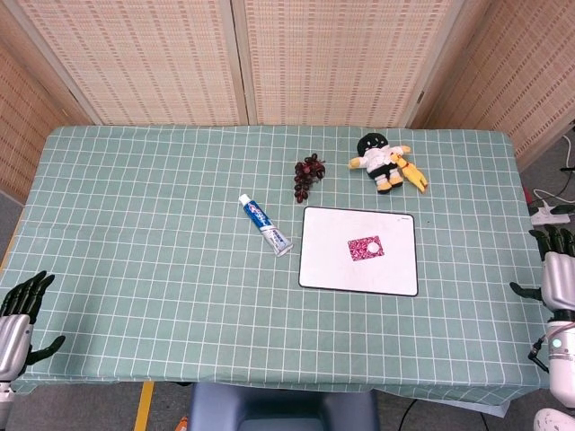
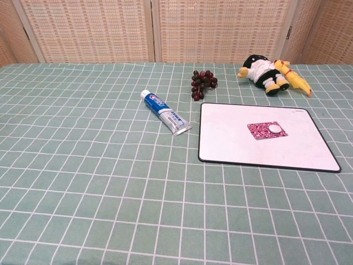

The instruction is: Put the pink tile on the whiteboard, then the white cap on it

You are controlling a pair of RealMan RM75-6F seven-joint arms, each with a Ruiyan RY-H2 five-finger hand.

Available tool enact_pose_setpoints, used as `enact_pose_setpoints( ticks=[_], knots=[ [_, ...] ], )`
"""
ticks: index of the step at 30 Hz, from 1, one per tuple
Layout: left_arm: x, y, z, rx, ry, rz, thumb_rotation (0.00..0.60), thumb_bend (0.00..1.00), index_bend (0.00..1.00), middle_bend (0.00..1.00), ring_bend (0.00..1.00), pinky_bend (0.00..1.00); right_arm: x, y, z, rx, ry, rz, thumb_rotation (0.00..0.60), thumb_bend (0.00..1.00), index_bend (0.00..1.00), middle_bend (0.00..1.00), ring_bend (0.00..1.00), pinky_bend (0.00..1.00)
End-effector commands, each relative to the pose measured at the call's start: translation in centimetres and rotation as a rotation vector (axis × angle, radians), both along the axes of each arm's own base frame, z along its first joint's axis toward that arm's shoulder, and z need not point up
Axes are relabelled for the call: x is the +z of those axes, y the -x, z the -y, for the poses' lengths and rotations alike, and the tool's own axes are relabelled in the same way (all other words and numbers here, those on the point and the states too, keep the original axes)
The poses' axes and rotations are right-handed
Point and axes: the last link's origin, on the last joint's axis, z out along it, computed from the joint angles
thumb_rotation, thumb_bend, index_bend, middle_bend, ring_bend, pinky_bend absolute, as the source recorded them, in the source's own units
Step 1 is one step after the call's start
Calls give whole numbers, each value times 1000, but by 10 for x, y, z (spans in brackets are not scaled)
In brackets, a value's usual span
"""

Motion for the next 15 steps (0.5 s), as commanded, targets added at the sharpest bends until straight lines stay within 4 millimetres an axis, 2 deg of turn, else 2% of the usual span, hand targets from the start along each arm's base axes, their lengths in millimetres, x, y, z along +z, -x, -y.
enact_pose_setpoints(
  ticks=[1,15],
  knots=[
    [0,2,0,8,3,-7,600,163,0,0,0,0,0,-1,0,14,-6,-8,600,0,160,51,0,0],
    [1,6,3,17,3,-6,600,163,0,0,0,0,-5,-19,1,183,44,10,600,0,145,51,0,0]
  ],
)
